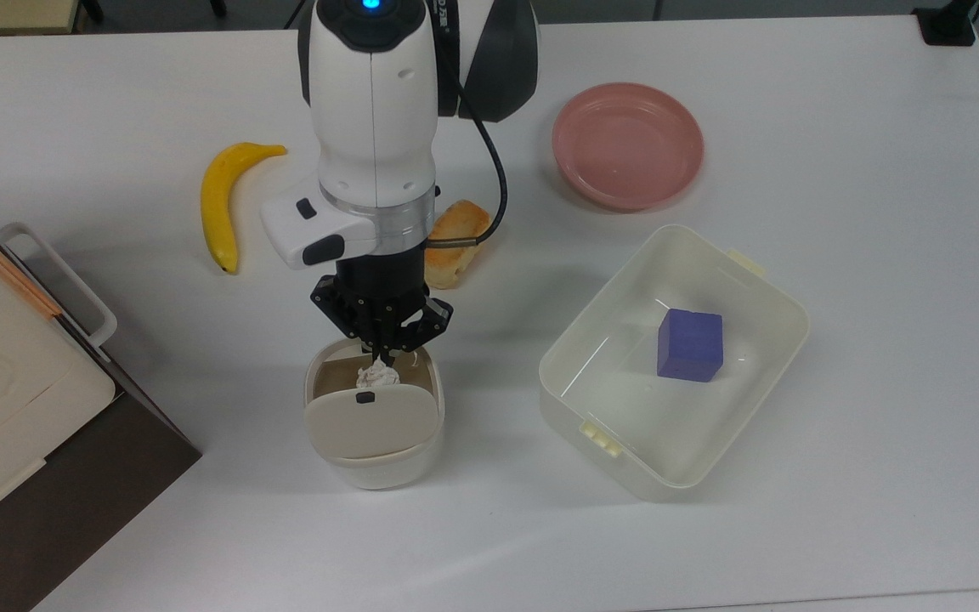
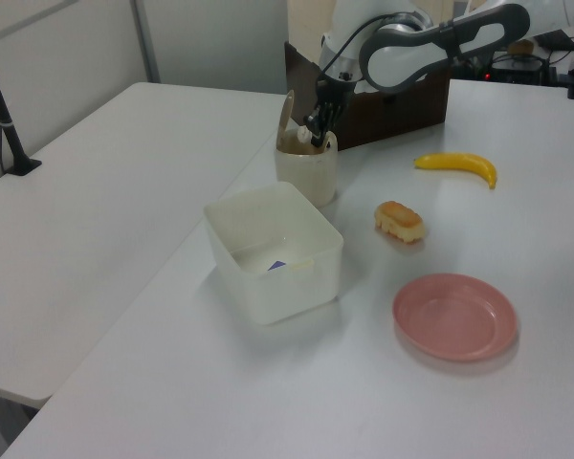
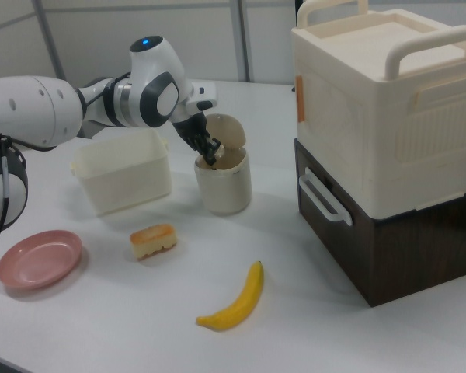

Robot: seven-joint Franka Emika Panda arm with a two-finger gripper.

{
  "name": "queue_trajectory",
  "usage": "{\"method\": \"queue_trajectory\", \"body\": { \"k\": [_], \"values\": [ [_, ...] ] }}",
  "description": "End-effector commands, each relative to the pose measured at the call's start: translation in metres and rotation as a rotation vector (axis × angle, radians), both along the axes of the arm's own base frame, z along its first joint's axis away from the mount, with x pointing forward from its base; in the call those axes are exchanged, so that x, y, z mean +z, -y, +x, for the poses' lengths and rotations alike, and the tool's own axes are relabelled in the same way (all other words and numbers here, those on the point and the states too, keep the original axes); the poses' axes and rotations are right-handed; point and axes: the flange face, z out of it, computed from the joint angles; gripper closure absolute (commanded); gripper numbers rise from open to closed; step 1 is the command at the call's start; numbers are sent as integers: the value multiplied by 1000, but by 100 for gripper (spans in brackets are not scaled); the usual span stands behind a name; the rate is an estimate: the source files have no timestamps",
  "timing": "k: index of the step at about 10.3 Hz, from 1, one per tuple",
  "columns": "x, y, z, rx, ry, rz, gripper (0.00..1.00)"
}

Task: Grab it up and put it in the trash
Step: 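Open the gripper to drop the item into the bin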

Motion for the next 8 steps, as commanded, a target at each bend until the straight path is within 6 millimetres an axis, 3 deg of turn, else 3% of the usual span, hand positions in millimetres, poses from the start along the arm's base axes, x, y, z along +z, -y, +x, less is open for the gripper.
{"method": "queue_trajectory", "body": {
  "k": [1,2,3,6,8],
  "values": [
    [4,9,4,-30,22,-9,38],
    [4,11,4,-32,22,-12,10],
    [4,10,4,-29,22,-17,0],
    [16,10,1,-40,29,-17,0],
    [57,25,-11,-95,50,-3,0]
  ]
}}
